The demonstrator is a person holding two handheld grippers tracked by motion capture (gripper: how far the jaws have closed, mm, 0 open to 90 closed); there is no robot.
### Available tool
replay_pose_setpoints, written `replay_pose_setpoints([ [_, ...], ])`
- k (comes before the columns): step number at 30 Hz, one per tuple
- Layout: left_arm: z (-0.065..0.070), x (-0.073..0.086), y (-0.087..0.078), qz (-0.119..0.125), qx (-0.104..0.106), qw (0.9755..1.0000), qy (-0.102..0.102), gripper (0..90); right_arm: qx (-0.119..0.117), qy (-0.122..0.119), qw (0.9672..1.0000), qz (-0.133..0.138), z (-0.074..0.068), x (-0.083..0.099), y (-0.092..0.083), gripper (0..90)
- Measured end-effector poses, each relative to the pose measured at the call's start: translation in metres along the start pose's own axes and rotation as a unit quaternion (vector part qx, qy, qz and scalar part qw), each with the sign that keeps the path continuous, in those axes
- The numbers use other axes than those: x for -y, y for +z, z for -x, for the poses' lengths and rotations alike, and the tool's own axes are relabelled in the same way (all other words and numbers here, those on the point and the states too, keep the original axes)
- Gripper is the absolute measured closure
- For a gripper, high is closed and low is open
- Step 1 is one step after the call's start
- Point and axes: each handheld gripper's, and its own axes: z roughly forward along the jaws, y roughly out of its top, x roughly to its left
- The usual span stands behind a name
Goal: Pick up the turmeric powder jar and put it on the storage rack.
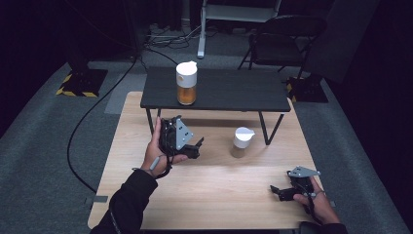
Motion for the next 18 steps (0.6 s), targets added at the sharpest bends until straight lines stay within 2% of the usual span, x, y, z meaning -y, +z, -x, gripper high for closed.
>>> replay_pose_setpoints([
  [11,0.018,0.019,0.001,-0.031,0.016,0.9992,0.017,0.6,0.000,0.000,1.0000,0.000,0.000,0.000,0.000,0.0],
  [18,0.024,0.027,0.000,-0.042,0.024,0.9987,0.017,0.6,0.000,0.000,1.0000,0.000,0.000,0.000,0.000,0.0],
])
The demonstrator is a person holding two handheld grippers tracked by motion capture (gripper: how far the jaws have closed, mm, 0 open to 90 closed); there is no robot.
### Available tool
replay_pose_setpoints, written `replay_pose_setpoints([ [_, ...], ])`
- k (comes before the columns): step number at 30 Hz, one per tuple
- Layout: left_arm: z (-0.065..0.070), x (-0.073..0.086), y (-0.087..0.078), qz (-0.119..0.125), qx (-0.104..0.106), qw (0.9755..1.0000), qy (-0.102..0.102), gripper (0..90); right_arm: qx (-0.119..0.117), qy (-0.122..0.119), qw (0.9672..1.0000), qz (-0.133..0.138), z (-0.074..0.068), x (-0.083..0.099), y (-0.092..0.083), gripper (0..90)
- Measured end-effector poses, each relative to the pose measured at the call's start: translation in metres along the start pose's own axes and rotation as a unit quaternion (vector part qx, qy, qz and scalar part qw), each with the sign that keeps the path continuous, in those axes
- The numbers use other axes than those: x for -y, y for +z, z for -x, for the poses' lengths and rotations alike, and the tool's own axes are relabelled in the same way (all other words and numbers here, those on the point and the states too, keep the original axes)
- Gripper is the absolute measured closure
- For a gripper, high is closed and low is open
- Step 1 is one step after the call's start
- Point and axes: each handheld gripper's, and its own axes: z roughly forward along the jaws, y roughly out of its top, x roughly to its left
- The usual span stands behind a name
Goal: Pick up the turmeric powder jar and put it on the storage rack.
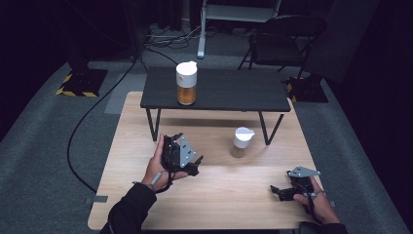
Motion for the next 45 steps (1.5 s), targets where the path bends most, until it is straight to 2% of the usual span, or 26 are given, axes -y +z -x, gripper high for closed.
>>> replay_pose_setpoints([
  [8,0.007,0.014,0.002,-0.018,0.011,0.9997,-0.011,0.6,0.000,0.000,1.0000,0.000,0.000,0.000,0.000,0.0],
  [16,0.013,0.027,0.005,-0.055,0.016,0.9984,0.002,0.8,0.000,0.000,1.0000,0.000,0.000,0.000,0.000,0.0],
  [20,0.011,0.032,0.003,-0.065,0.016,0.9978,-0.003,0.8,0.000,0.000,1.0000,0.000,0.000,0.000,0.000,0.0],
  [26,0.010,0.043,0.001,-0.083,0.022,0.9960,-0.022,0.9,0.000,0.000,1.0000,0.000,0.000,0.000,0.000,0.0],
  [28,0.009,0.047,0.000,-0.095,0.021,0.9948,-0.031,0.9,0.000,0.000,1.0000,0.000,0.000,0.000,0.000,0.0],
  [30,0.007,0.050,0.000,-0.105,0.024,0.9937,-0.031,0.9,0.000,0.000,1.0000,0.000,0.000,0.000,0.000,0.0],
  [36,0.003,0.058,-0.003,-0.120,0.026,0.9913,-0.046,1.0,0.000,0.000,1.0000,0.000,0.000,0.000,0.000,0.0],
  [39,-0.001,0.061,-0.003,-0.132,0.026,0.9893,-0.057,1.2,0.000,0.000,1.0000,0.000,0.000,0.000,0.000,0.0],
  [40,-0.005,0.064,-0.005,-0.138,0.030,0.9877,-0.068,1.2,0.000,0.000,1.0000,0.000,0.000,0.000,0.000,0.0],
  [41,-0.005,0.064,-0.005,-0.138,0.030,0.9877,-0.068,1.2,0.000,0.000,1.0000,0.000,0.000,0.000,0.000,0.0],
  [45,-0.014,0.070,-0.007,-0.150,0.037,0.9836,-0.093,1.2,0.000,0.000,1.0000,0.000,0.000,0.000,0.000,0.0],
])
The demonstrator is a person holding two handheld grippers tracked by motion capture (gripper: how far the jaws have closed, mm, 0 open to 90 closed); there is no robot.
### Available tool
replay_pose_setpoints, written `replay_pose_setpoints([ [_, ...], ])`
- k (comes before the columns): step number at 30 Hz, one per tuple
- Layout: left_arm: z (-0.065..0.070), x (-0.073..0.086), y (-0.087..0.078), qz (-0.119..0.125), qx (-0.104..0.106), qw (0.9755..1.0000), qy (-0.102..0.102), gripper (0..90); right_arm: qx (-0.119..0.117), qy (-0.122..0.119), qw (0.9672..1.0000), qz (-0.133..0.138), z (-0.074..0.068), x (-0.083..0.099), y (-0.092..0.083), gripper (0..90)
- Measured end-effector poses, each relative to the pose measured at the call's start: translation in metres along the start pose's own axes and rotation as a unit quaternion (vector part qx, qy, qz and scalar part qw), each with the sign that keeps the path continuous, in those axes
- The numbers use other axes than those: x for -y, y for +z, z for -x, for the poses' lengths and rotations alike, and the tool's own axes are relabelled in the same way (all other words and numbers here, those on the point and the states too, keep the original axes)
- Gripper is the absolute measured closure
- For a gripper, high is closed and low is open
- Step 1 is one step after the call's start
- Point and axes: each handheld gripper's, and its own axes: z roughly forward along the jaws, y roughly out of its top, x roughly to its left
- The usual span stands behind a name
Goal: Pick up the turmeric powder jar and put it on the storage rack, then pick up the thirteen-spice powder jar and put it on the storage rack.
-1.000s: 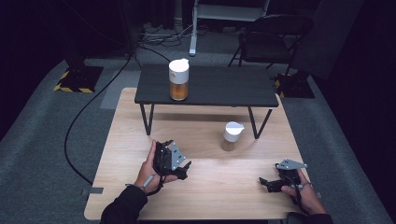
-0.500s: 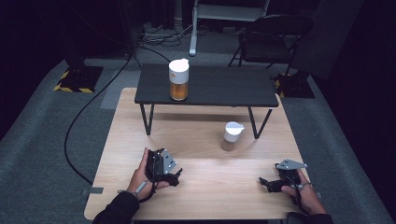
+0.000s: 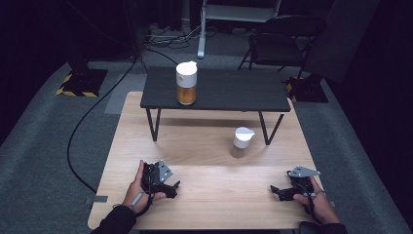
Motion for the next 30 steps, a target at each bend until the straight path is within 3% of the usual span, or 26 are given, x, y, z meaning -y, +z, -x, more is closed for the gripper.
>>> replay_pose_setpoints([
  [5,-0.015,0.007,0.001,-0.013,0.019,0.9989,-0.039,0.8,0.000,0.000,1.0000,0.000,0.000,0.000,0.000,0.0],
  [6,-0.022,0.010,0.001,-0.016,0.028,0.9979,-0.057,0.6,0.000,0.000,1.0000,0.000,0.000,0.000,0.000,0.0],
  [7,-0.022,0.010,0.001,-0.016,0.028,0.9979,-0.057,0.7,0.000,0.000,1.0000,0.000,0.000,0.000,0.000,0.0],
  [10,-0.034,0.014,0.001,-0.021,0.043,0.9949,-0.088,0.3,0.000,0.000,1.0000,0.000,0.000,0.000,0.000,0.0],
  [30,-0.037,0.015,0.001,-0.021,0.046,0.9949,-0.088,0.4,0.000,0.000,1.0000,0.000,0.000,0.000,0.000,0.0],
])
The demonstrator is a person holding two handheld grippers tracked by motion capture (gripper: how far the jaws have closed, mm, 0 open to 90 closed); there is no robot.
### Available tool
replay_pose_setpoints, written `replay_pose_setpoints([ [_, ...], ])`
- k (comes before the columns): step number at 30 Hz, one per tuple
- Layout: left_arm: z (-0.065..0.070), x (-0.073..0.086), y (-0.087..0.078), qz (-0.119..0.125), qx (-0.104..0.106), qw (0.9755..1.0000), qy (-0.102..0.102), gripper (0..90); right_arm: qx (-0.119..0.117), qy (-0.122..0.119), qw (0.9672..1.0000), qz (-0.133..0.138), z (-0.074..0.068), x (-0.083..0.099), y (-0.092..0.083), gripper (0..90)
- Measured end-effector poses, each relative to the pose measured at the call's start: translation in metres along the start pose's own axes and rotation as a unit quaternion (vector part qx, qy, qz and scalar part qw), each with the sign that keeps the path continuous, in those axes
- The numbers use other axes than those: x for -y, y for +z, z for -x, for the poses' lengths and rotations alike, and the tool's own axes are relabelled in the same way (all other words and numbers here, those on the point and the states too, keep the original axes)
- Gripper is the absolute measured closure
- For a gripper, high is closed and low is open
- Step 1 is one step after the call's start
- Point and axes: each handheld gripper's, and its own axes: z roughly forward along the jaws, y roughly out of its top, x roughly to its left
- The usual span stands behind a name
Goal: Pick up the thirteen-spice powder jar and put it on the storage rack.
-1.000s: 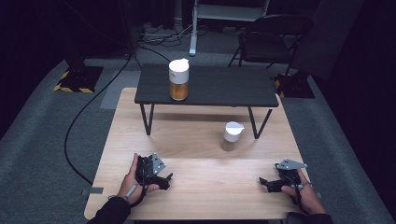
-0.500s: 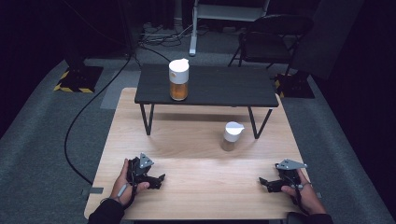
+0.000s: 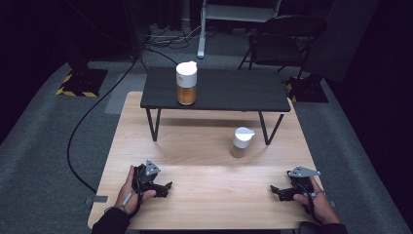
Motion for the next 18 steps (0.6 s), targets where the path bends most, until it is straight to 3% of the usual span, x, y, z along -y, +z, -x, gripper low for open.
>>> replay_pose_setpoints([
  [18,-0.0009,-0.0003,0.0001,0.000,0.002,1.0000,0.002,0.4,0.002,-0.004,1.0000,-0.001,-0.0018,-0.0007,-0.0013,1.5],
])
